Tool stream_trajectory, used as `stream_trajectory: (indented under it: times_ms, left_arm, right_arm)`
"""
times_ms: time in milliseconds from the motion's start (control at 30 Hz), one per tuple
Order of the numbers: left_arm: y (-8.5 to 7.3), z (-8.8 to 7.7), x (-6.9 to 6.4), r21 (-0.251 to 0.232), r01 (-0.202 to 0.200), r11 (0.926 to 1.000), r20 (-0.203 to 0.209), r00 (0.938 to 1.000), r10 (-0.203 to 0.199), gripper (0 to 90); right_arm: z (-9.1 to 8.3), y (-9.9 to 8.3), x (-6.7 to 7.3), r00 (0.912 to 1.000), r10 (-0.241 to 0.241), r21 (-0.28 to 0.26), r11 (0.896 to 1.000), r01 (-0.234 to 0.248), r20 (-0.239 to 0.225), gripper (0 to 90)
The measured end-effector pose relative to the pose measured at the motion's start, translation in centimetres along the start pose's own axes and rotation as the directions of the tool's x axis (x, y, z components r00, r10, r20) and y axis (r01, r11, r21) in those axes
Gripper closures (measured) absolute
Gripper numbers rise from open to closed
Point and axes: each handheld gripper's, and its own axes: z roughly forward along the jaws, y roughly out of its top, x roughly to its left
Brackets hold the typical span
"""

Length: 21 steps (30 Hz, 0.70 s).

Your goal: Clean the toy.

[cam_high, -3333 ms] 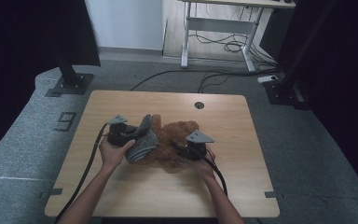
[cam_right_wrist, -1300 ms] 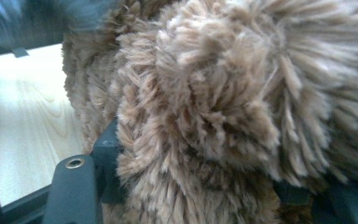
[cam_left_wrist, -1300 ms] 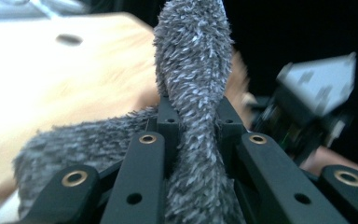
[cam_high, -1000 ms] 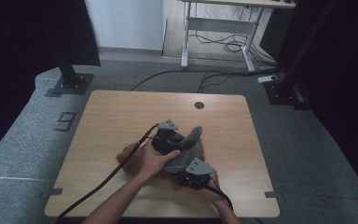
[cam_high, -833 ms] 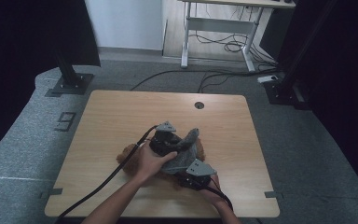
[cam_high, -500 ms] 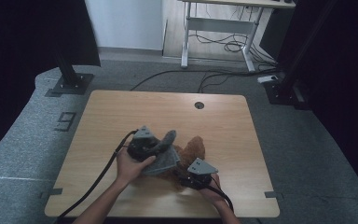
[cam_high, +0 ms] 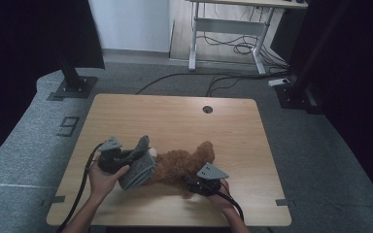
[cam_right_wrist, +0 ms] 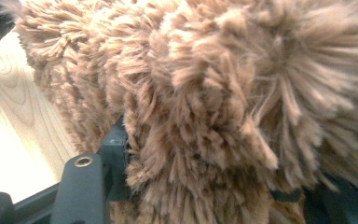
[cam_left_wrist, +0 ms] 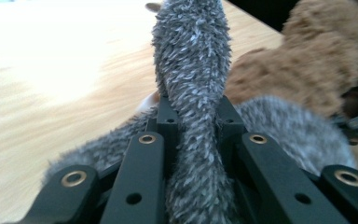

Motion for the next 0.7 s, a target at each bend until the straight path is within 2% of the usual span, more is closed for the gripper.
stream_trajectory:
  times_ms: [67,100,133,167,267,300,367,400,467,500,533,567,600,633,667,700]
  left_arm:
    - [-1.3,-0.2,0.9,0.012,0.030,0.9995,-0.012,0.9995,-0.029,76.9]
    - [-1.3,-0.2,0.9,0.012,0.030,0.9995,-0.012,0.9995,-0.029,77.0]
    - [-2.6,-0.3,1.8,0.011,0.067,0.9977,-0.013,0.9976,-0.067,77.0]
    - [-2.6,-0.3,1.8,0.011,0.067,0.9977,-0.013,0.9976,-0.067,77.0]
    - [-4.5,-0.1,2.9,0.040,0.103,0.9938,-0.038,0.9941,-0.102,77.2]
    - [-4.5,-0.1,2.9,0.040,0.103,0.9938,-0.038,0.9941,-0.102,77.1]
    - [-4.9,-0.1,3.7,0.046,0.151,0.9875,-0.012,0.9886,-0.150,77.1]
    - [-4.4,-0.2,3.7,0.037,0.155,0.9873,-0.004,0.9880,-0.154,77.1]
    - [-3.2,-0.6,2.9,0.010,0.127,0.9918,0.001,0.9919,-0.127,77.2]
    - [-3.2,-0.6,2.9,0.010,0.127,0.9918,0.001,0.9919,-0.127,77.2]
    - [-1.4,-0.9,1.7,-0.028,0.090,0.9956,0.020,0.9958,-0.089,77.2]
    - [-1.4,-0.9,1.7,-0.028,0.090,0.9956,0.020,0.9958,-0.089,77.2]
    - [0.6,-1.1,0.3,-0.066,0.054,0.9964,0.061,0.9969,-0.050,77.1]
    - [0.6,-1.1,0.3,-0.066,0.054,0.9964,0.061,0.9969,-0.050,77.1]
    - [1.9,-0.8,-0.8,-0.078,0.035,0.9964,0.097,0.9949,-0.027,77.1]
    - [2.8,-0.4,-1.8,-0.083,0.013,0.9964,0.114,0.9935,-0.003,77.0]
  right_arm:
    - [0.0,-0.1,-0.3,0.9999,0.012,0.001,1.000,-0.012,0.004,39.1]
    - [0.0,-0.1,-0.3,0.9999,0.012,0.001,1.000,-0.012,0.004,39.1]
    - [-0.1,-0.3,-0.5,0.9997,0.025,0.001,1.000,-0.025,0.007,39.6]
    - [-0.1,-0.3,-0.5,0.9997,0.025,0.001,1.000,-0.025,0.007,39.6]
    - [-0.1,-0.3,-0.5,0.9997,0.021,0.001,1.000,-0.021,0.012,39.8]
    - [-0.1,-0.3,-0.5,0.9997,0.021,0.001,1.000,-0.021,0.012,39.8]
    - [-0.1,-0.3,-0.6,0.9995,0.031,0.002,1.000,-0.031,0.011,39.9]
    - [-0.1,-0.4,-0.7,0.9993,0.037,0.000,0.999,-0.037,0.008,40.0]
    - [-0.1,-0.4,-0.8,0.9989,0.046,-0.004,0.999,-0.046,0.010,40.2]
    - [-0.1,-0.4,-0.8,0.9989,0.046,-0.004,0.999,-0.046,0.010,40.2]
    - [-0.2,-0.5,-1.0,0.9985,0.052,-0.001,0.999,-0.052,0.015,40.3]
    - [-0.2,-0.5,-1.0,0.9985,0.052,-0.001,0.999,-0.052,0.015,40.3]
    - [-0.3,-0.6,-1.2,0.9981,0.060,0.002,0.998,-0.060,0.015,40.3]
    - [-0.3,-0.6,-1.2,0.9981,0.060,0.002,0.998,-0.060,0.015,40.3]
    - [-0.3,-0.7,-1.2,0.9982,0.060,-0.003,0.998,-0.060,0.011,40.3]
    - [-0.3,-0.7,-1.2,0.9986,0.053,-0.004,0.999,-0.053,0.008,40.3]
